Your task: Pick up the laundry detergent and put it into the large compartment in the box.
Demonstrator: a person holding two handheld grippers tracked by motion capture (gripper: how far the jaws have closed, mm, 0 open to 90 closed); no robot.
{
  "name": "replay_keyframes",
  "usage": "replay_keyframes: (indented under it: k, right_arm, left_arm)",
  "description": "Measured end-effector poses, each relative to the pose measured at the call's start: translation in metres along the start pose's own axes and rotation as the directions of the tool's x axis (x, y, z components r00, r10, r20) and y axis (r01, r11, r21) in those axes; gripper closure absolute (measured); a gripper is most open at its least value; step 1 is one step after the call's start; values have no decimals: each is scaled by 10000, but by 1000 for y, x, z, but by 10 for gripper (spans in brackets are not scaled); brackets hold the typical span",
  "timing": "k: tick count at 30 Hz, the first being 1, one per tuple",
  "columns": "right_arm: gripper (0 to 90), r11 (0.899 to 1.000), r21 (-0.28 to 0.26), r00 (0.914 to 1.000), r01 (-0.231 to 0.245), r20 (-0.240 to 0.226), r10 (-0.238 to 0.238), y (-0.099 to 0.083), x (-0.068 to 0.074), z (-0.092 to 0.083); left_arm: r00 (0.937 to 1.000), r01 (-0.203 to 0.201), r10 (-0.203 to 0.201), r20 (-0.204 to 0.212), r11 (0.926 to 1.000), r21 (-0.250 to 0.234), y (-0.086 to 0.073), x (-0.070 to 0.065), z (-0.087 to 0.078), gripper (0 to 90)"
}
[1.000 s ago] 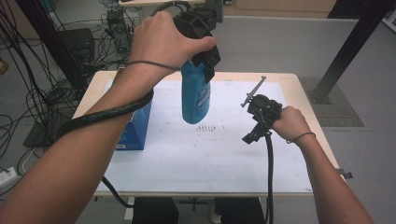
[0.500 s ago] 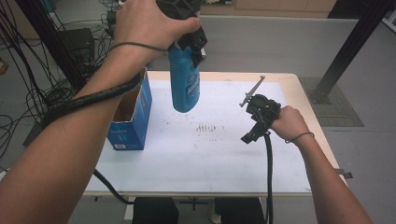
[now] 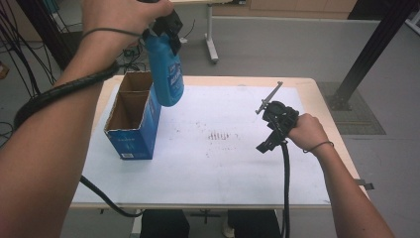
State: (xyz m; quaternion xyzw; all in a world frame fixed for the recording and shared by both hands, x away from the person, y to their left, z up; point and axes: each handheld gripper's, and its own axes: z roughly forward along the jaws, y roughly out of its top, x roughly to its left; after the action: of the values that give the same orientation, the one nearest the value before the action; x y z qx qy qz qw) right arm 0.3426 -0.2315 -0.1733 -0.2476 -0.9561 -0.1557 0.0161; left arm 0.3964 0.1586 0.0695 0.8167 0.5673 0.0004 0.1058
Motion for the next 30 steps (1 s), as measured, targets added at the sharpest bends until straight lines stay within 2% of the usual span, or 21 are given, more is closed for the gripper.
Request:
replay_keyframes:
  k: [1, 2, 8, 11, 16, 22, 30]
  right_arm:
    - [38, 10000, -17, 10000, 7, -20, -7, 0, 0, 0]
    - [38, 10000, -17, 10000, 7, -20, -7, 0, 0, 0]
    - [39, 10000, 11, 10000, 1, -23, -1, 1, 0, 3]
    - [39, 10000, 6, 10000, -30, -35, 30, 0, -1, 3]
    - [39, 10000, -9, 10000, -45, -43, 45, 0, -2, 5]
    - [38, 10000, -42, 10000, -61, -42, 61, -1, -2, 6]
    - [38, 9999, -76, 9999, -86, -61, 86, -3, -4, 8]
  left_arm:
    - [9997, 241, -242, -60, 9997, -103, -3, 8, -4, 368]
    - [9997, 241, -242, -60, 9997, -103, -3, 8, -4, 368]
    - [9953, 951, -955, -169, 9952, -250, -11, 36, -12, 368]
    - [9930, 1138, -1148, -292, 9930, -330, -15, 45, -14, 368]
    - [9851, 1584, -1605, -616, 9867, -365, -20, 60, -15, 369]
    - [9746, 2129, -2146, -637, 9765, -336, -25, 83, -11, 369]
    - [9677, 2378, -2402, -770, 9705, -388, -28, 95, -2, 369]
